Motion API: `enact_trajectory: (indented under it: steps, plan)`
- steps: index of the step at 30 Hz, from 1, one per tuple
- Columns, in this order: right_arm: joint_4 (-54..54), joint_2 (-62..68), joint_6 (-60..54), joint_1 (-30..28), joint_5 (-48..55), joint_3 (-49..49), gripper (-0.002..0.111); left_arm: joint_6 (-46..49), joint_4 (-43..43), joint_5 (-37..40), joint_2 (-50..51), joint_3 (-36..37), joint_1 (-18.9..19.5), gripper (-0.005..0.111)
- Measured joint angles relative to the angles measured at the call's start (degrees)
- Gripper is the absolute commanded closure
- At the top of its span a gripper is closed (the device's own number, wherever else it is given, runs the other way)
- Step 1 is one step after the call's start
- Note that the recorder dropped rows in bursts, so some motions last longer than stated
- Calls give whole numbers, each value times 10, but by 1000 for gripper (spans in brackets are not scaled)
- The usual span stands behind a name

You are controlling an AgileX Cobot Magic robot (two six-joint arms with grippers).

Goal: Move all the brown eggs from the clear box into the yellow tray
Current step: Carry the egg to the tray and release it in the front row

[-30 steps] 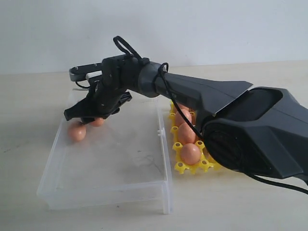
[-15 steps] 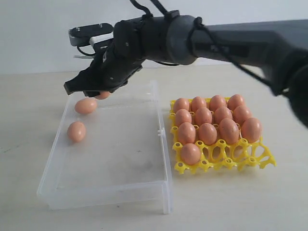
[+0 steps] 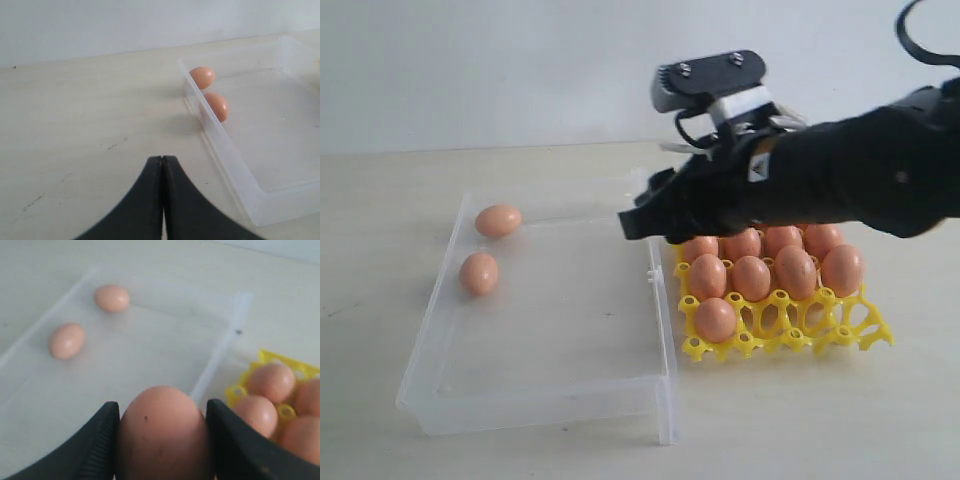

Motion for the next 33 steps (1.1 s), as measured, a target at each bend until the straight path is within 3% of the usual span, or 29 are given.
enact_trajectory:
  steps: [9,26,33]
  plan:
    - [1,-5,4,-83,88,58,108,0,0,0,0,0,0,107]
    - [1,45,4,-87,49,60,108,0,0,0,0,0,0,107]
    - [21,26,4,-87,-43,128,108,0,0,0,0,0,0,107]
